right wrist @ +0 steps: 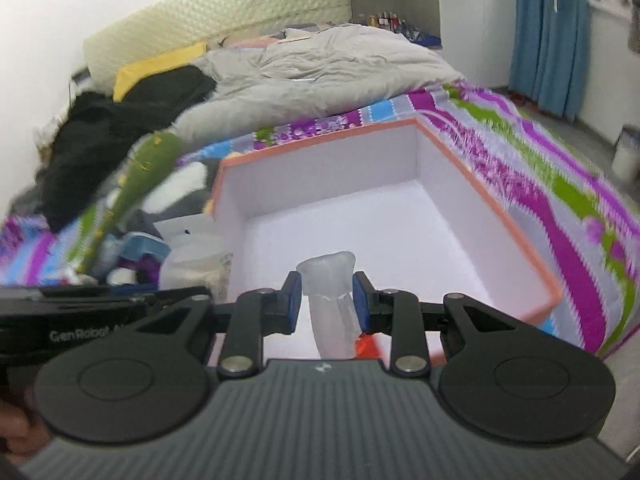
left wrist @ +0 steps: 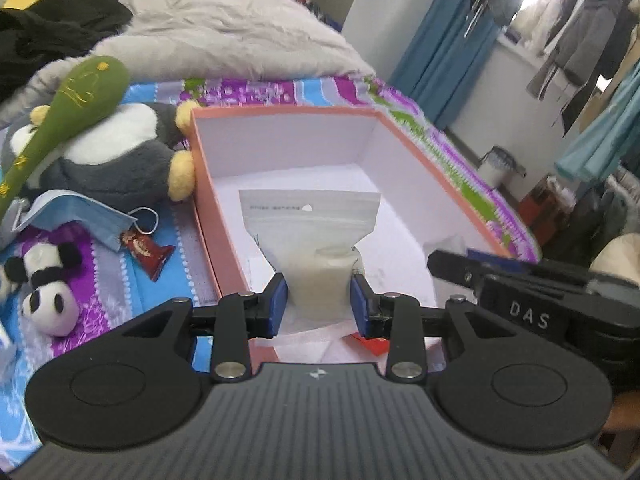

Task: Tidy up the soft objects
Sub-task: 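Carry the clear bag and plastic piece over the pink box with both grippers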

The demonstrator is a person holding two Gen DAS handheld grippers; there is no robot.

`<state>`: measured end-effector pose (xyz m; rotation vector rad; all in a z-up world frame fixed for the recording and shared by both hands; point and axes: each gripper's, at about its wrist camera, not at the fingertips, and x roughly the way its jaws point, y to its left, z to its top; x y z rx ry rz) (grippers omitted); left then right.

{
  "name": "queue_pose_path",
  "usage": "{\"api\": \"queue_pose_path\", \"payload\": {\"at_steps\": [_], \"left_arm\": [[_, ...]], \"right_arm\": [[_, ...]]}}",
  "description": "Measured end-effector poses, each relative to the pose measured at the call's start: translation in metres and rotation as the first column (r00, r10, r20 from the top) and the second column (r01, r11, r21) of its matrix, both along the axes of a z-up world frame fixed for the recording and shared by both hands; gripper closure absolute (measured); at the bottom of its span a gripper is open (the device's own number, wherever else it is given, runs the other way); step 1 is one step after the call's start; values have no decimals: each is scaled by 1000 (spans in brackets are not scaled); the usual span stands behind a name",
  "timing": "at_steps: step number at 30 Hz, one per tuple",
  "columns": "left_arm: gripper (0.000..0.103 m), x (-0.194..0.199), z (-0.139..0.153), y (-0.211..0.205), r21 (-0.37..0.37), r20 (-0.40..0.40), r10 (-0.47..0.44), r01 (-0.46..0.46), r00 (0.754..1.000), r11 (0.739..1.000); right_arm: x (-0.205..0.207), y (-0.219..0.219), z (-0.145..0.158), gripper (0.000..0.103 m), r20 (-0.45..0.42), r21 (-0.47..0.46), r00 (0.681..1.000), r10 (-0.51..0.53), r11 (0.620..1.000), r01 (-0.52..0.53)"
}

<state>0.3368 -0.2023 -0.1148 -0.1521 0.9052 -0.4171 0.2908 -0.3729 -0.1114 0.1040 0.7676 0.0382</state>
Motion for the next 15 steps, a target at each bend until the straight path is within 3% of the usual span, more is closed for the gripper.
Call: {"api": "queue_pose_path", "payload": {"at_steps": [3, 8, 11, 15], "left_arm": [[63, 21, -11, -5, 9, -37, -8, 9, 999, 1000], [63, 41, -25, -11, 30, -87, -16, 19, 996, 999], [62, 46, -28, -15, 47, -97, -28, 33, 995, 998], [55, 49, -31, -16, 53, -103, -18, 24, 995, 998]], "right_arm": [[22, -7, -12, 71, -54, 27, 998, 19, 999, -17], [46, -22, -39, 71, -148, 77, 988, -39, 996, 51], [52, -22, -48, 70, -175, 54, 983, -56, 996, 67], [55, -26, -52, 66, -201, 59, 976, -80, 994, 93]]}}
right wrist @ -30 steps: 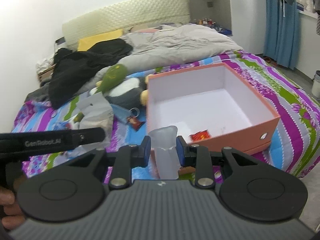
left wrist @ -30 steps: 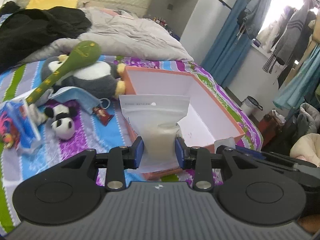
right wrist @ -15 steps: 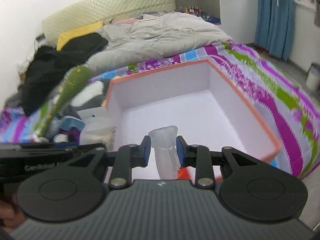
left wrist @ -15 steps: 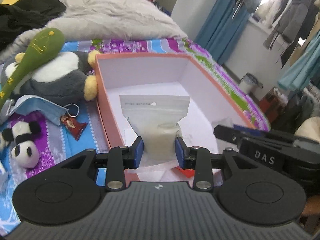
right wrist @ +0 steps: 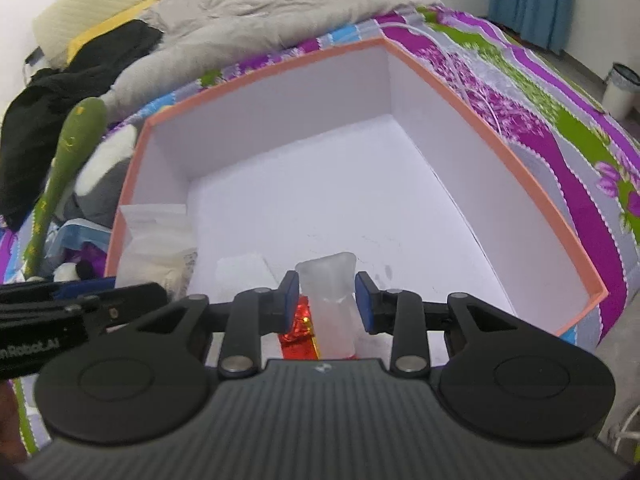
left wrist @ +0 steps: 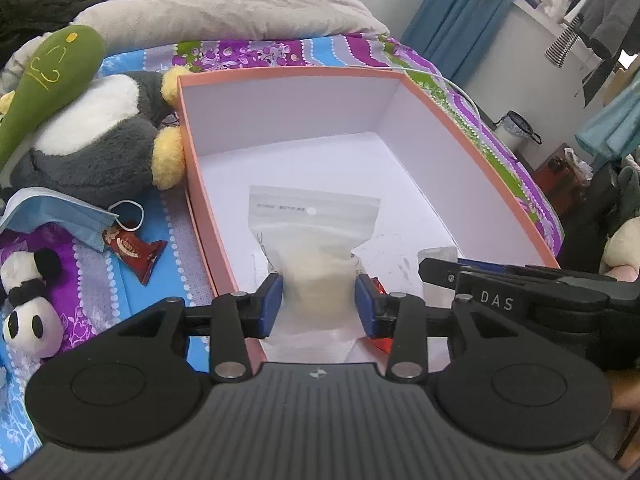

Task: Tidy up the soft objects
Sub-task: 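Carry the clear bag and plastic piece over the pink box with both grippers, then open both grippers to drop the items into the box and withdraw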

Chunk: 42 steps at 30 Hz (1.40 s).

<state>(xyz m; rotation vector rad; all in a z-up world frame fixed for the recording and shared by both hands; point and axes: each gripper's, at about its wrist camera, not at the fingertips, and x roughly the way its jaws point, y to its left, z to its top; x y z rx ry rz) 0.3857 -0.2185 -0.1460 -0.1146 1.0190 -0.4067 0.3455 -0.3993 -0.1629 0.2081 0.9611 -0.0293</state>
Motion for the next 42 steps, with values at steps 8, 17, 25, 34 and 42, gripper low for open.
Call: {"api": "queue_pose_path", "payload": {"at_steps": [8, 17, 25, 34, 42], "left_arm": [[45, -10, 8, 4, 1, 23, 11, -11, 1000, 1000], [45, -45, 40, 19, -23, 98, 43, -41, 994, 999], [44, -96, 80, 42, -48, 191, 73, -65, 979, 997], [44, -170, 120, 77, -64, 291, 119, -104, 949, 992], [41, -231, 143, 106, -76, 344, 156, -138, 926, 988]], "right_arm": [[-10, -2, 11, 53, 27, 17, 1000, -3, 1000, 3], [-49, 15, 46, 53, 113, 20, 993, 22, 1000, -24], [-97, 34, 80, 53, 192, 28, 980, 45, 998, -51], [-158, 59, 115, 53, 297, 31, 950, 100, 993, -114], [-205, 80, 141, 53, 368, 35, 917, 155, 983, -180]]}}
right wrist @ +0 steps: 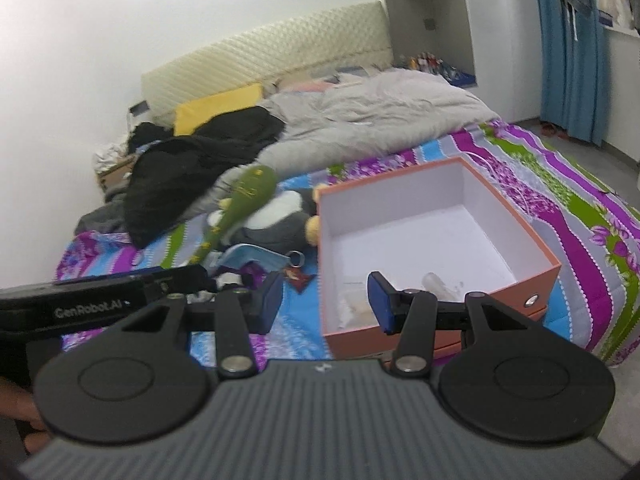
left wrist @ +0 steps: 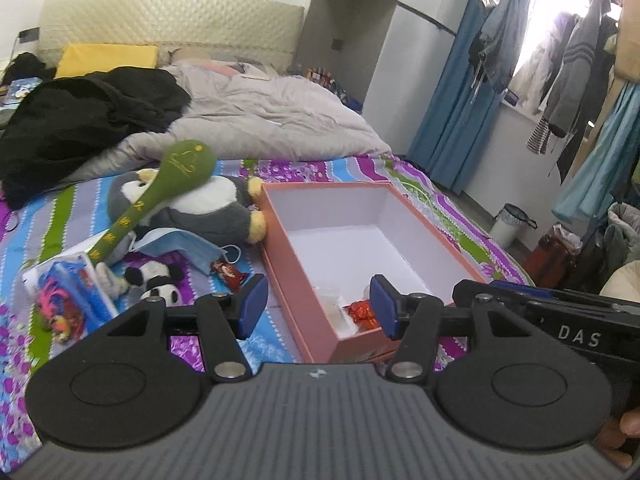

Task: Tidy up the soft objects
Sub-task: 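Open both grippers to drop the items into the box and withdraw, then grasp the blue plastic bag with the left gripper while the right grasps the panda plush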

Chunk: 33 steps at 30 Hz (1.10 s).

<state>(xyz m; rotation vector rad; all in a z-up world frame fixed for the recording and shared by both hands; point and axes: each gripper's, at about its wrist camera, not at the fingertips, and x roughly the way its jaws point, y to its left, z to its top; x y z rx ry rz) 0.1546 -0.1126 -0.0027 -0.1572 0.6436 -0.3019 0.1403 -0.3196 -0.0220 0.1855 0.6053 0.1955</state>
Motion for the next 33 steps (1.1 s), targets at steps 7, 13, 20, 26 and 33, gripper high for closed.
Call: {"api": "queue_pose_path", "payload": {"at_steps": [7, 13, 20, 26, 33], "left_arm": [[40, -50, 0, 23, -12, 12, 56, -56, 998, 998], [40, -96, -9, 44, -17, -2, 113, -113, 994, 993], [40, -131, -21, 61, -17, -23, 166, -167, 986, 986], [38, -144, -37, 79, -3, -59, 230, -230, 971, 973], [30, -130, -53, 102, -11, -88, 273, -275, 958, 961]], "right_arm": [[-31, 15, -1, 53, 8, -4, 999, 52, 999, -52], [-56, 29, -13, 53, 7, 5, 993, 119, 993, -119], [-80, 51, -23, 53, -7, -5, 977, 211, 977, -211], [-88, 66, -35, 53, -41, 17, 967, 253, 968, -252], [-66, 87, -53, 53, -97, 14, 959, 267, 964, -267]]}}
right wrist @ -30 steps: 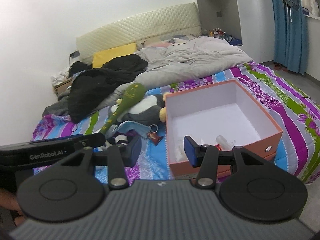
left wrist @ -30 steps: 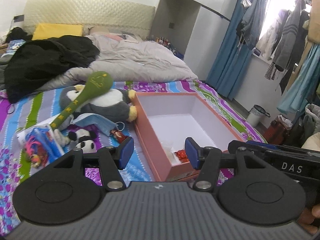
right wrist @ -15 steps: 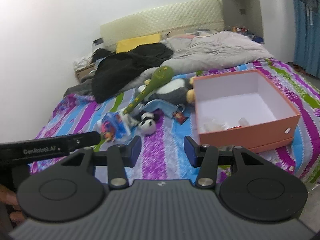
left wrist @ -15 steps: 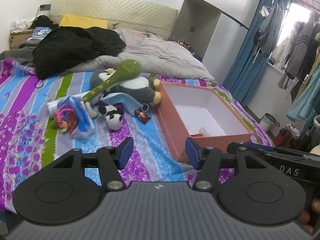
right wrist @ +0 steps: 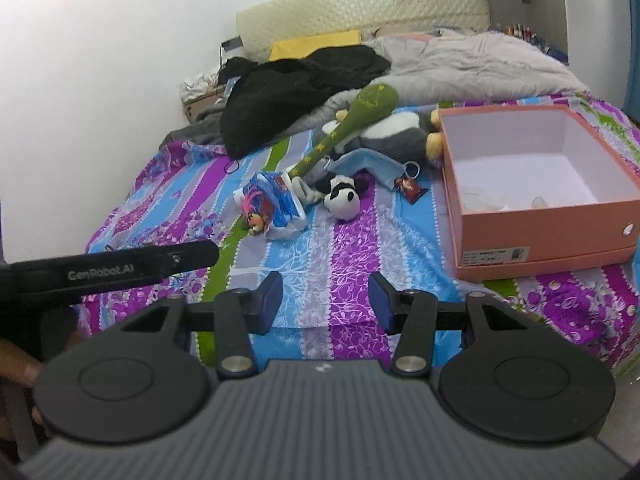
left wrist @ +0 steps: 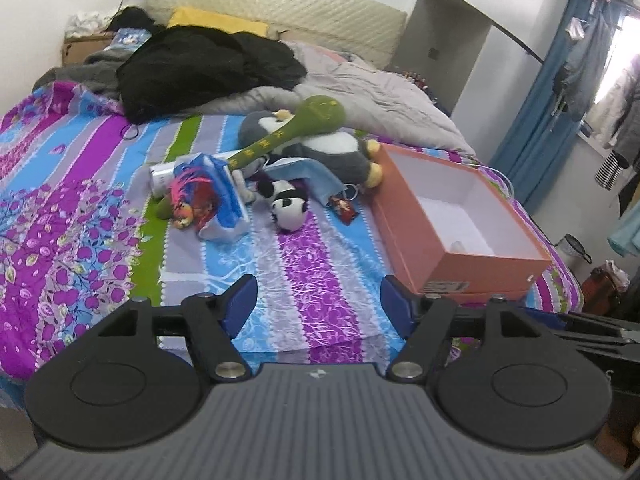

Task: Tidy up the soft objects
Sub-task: 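Grasp the blue plastic bag with the left gripper while the right grasps the panda plush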

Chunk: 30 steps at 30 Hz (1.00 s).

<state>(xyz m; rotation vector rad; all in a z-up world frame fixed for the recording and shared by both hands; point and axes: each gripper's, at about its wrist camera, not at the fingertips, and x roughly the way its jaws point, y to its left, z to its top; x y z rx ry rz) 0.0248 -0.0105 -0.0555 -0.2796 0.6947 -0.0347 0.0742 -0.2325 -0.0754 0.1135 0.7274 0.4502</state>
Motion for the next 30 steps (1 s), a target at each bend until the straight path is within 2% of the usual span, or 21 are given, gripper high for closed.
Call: {"api": "queue_pose_path", "payload": {"at_steps": [8, 15, 21, 30], "left_arm": [[30, 46, -32, 31, -1, -53, 58, -58, 997, 998], [30, 104, -64, 61, 3, -101, 104, -104, 989, 995], [30, 157, -96, 81, -26, -145, 109, -114, 983, 993], [30, 222, -139, 94, -30, -147, 86, -91, 985, 995]], "right_arm": [[57, 17, -17, 53, -53, -12, 998, -19, 1000, 18], [119, 38, -37, 53, -95, -31, 995, -27, 999, 25], [173, 55, -63, 53, -146, -35, 989, -26, 999, 22], [243, 78, -105, 53, -203, -29, 979, -33, 999, 27]]}}
